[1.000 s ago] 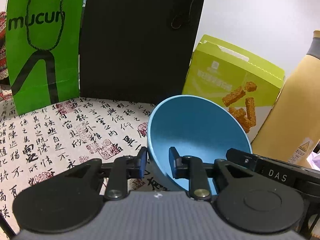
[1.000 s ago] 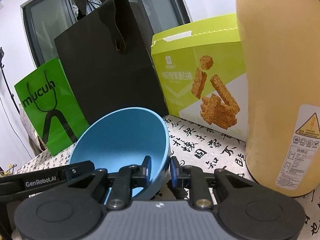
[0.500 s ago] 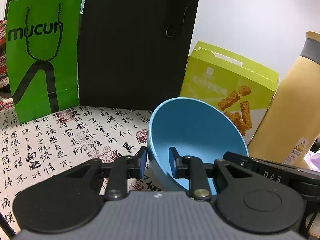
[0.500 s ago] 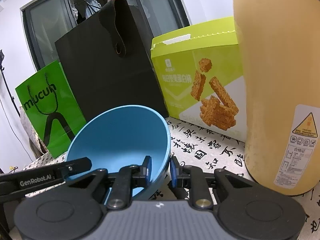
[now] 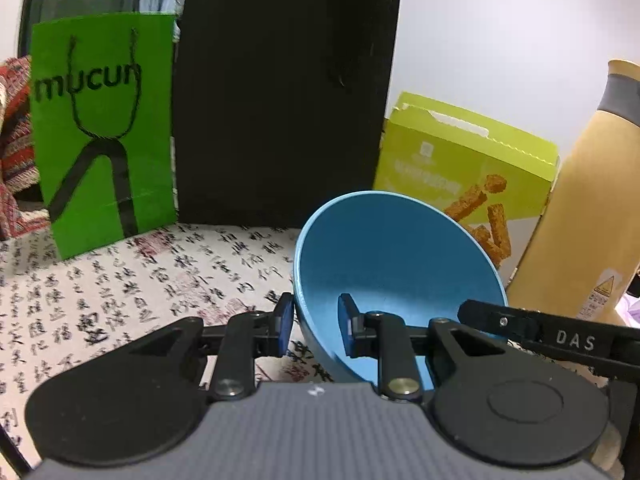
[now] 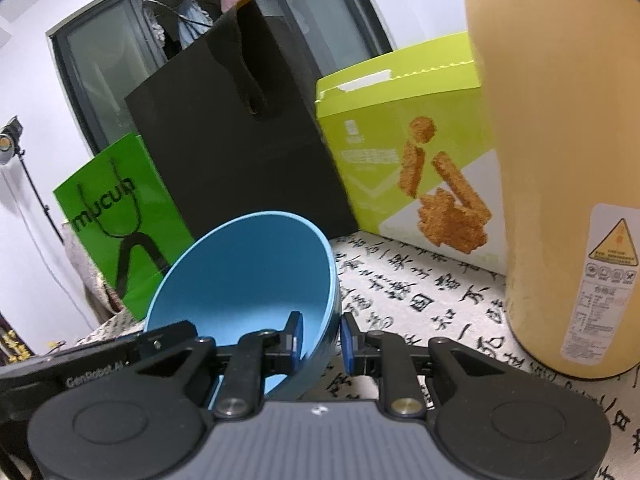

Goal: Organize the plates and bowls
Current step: 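Lift the gripped blue bowl off the table with both grippers, then carry the held blue bowl away from the thermos toward the vase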

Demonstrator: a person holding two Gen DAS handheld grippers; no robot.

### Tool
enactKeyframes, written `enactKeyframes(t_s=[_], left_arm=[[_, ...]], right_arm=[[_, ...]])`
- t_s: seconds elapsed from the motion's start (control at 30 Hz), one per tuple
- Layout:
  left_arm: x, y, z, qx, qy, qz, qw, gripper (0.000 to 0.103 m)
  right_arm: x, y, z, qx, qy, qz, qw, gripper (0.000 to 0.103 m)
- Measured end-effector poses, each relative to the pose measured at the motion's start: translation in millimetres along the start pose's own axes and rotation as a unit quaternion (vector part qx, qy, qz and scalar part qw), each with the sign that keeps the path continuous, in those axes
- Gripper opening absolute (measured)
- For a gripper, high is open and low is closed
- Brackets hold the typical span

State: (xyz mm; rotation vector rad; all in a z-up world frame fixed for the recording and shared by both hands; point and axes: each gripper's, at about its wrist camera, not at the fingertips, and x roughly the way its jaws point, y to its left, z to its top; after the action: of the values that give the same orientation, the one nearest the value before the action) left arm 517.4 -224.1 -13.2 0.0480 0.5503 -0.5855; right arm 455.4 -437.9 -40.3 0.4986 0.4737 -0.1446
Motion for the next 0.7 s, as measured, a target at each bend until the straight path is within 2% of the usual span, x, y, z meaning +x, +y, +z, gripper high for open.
enactKeyframes(t_s=[0.3, 0.7], left_arm=[[-35, -14, 3, 0.036, -0.006, 0.056, 0.9978, 0.024], [-84, -26, 4, 0.018, -0.011, 0.093, 0.9955, 0.024]], right_arm=[[-8, 11, 0, -0.002, 0.008, 0.035, 0.999, 0.019], [-38, 32, 0, -0.009, 0.011, 0.064, 0.998, 0.02]])
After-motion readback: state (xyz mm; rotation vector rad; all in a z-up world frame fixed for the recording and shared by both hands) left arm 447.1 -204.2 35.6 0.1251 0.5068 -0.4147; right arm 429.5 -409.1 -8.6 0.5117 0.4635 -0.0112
